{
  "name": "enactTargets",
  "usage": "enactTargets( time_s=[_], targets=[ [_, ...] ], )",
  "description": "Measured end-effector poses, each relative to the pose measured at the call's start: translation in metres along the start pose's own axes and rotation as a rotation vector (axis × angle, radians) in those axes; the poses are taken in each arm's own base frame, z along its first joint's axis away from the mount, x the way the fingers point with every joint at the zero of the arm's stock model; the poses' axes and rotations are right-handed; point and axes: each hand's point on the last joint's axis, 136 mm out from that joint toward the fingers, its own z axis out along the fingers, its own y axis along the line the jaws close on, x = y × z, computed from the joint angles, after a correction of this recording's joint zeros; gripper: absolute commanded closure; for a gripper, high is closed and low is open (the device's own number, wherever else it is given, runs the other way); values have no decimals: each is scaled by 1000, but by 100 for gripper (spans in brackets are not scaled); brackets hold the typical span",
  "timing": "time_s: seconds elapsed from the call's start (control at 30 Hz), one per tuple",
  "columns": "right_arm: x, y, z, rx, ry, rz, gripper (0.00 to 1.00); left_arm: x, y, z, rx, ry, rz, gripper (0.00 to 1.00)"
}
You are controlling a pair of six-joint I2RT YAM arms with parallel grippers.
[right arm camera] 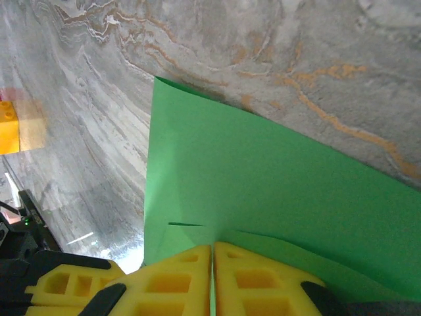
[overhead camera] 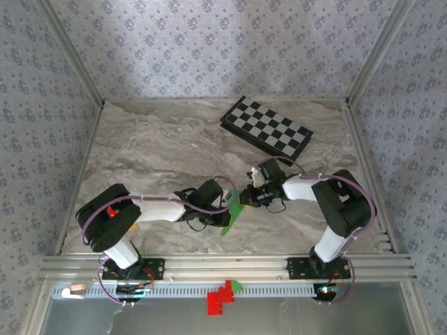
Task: Fold a paper plane with a square sheet of paper (pick it up from the middle)
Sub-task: Fold the wing for the fifth time at the center of the table.
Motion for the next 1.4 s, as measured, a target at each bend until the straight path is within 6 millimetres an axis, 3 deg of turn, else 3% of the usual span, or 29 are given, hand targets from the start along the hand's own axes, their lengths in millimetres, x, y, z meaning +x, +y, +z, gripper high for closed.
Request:
enactTargets(
  time_s=[0.17, 0.33, 0.6, 0.93, 1.4],
  targets=[
    [0, 0, 0, -10, 2, 1, 89, 1, -3, -9, -6, 8, -5, 93],
    [0, 0, 0, -17, 1, 4, 89, -15, -21, -12, 44, -14, -4, 96],
    [0, 0, 0, -19, 4, 5, 89, -30, -27, 8, 77, 10, -27, 96],
    [0, -1, 0, -18, 6, 9, 90, -19, -17, 18, 71, 41, -35, 96],
    [0, -3, 0, -17, 12, 19, 91, 10, -12, 8, 76, 36, -3, 98]
  ],
)
